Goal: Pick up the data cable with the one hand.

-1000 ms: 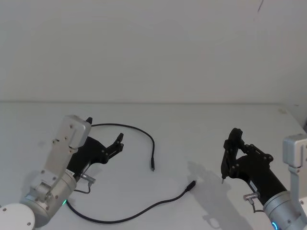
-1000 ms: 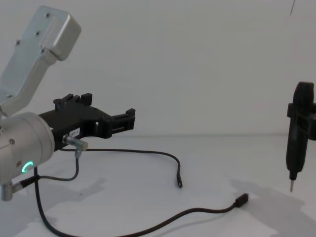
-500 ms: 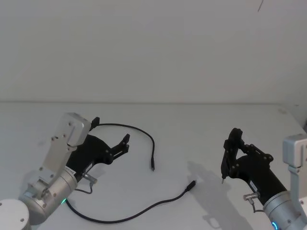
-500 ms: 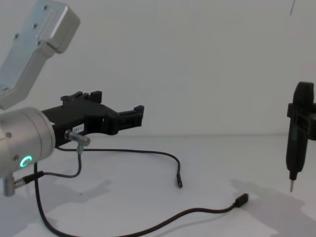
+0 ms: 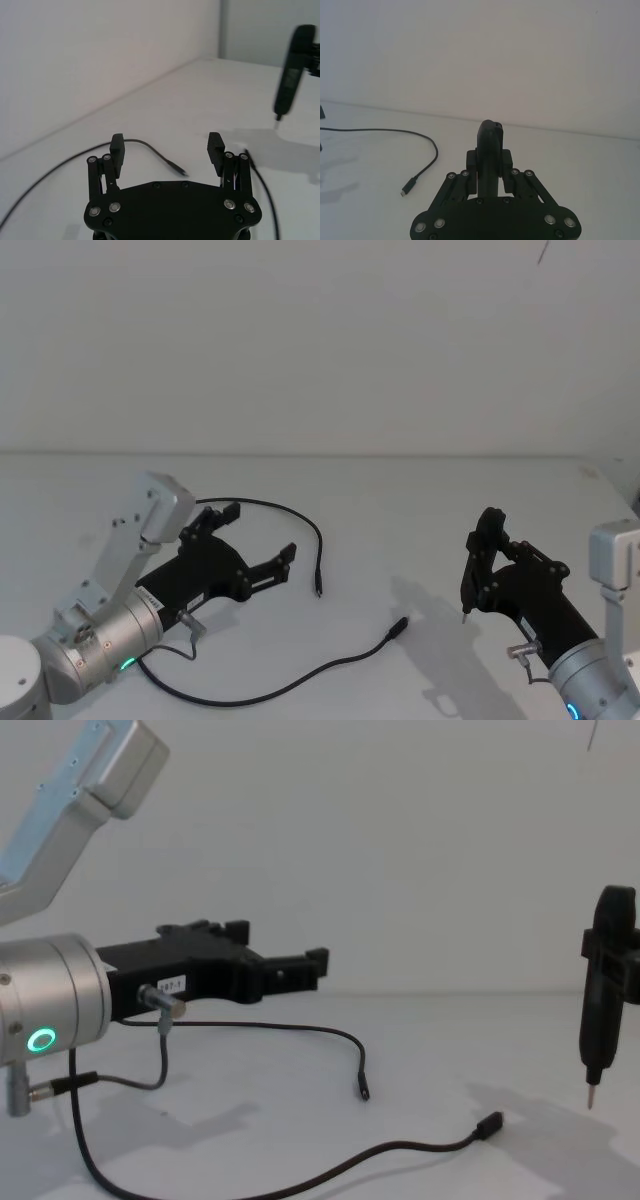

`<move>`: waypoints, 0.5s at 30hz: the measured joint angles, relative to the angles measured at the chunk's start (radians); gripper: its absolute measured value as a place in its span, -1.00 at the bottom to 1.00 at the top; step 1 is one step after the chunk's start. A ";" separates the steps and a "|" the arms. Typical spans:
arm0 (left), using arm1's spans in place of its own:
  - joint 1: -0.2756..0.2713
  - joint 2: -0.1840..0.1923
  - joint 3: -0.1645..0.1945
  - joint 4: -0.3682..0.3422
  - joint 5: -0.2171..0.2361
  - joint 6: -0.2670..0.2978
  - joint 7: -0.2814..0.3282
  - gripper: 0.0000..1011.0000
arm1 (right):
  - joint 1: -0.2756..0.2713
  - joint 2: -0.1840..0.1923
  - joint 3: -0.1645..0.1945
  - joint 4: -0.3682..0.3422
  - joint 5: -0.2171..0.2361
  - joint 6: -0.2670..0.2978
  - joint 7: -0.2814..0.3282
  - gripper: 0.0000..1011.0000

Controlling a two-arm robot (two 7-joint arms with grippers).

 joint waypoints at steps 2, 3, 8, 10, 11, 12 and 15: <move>-0.005 0.006 0.004 0.000 -0.010 0.013 -0.020 0.98 | 0.000 0.000 0.000 0.000 0.000 0.000 0.000 -0.45; -0.009 0.012 0.009 0.000 -0.021 0.028 -0.044 0.98 | 0.000 0.000 0.000 0.000 0.000 0.000 0.000 -0.45; -0.025 0.031 0.028 0.003 -0.041 0.073 -0.101 0.98 | 0.000 0.000 0.000 0.000 0.000 0.000 0.000 -0.45; -0.034 0.039 0.041 0.005 -0.047 0.092 -0.124 0.98 | 0.000 0.000 0.000 0.000 0.000 0.000 0.000 -0.45; -0.036 0.041 0.045 0.006 -0.050 0.099 -0.134 0.98 | 0.000 0.000 0.000 0.000 0.000 0.000 0.000 -0.45; -0.039 0.043 0.048 0.008 -0.052 0.104 -0.141 0.98 | 0.000 0.000 0.000 0.000 0.000 0.000 0.000 -0.45; -0.052 0.049 0.063 0.015 -0.058 0.122 -0.168 0.98 | 0.000 0.000 0.000 0.000 0.000 0.000 0.000 -0.45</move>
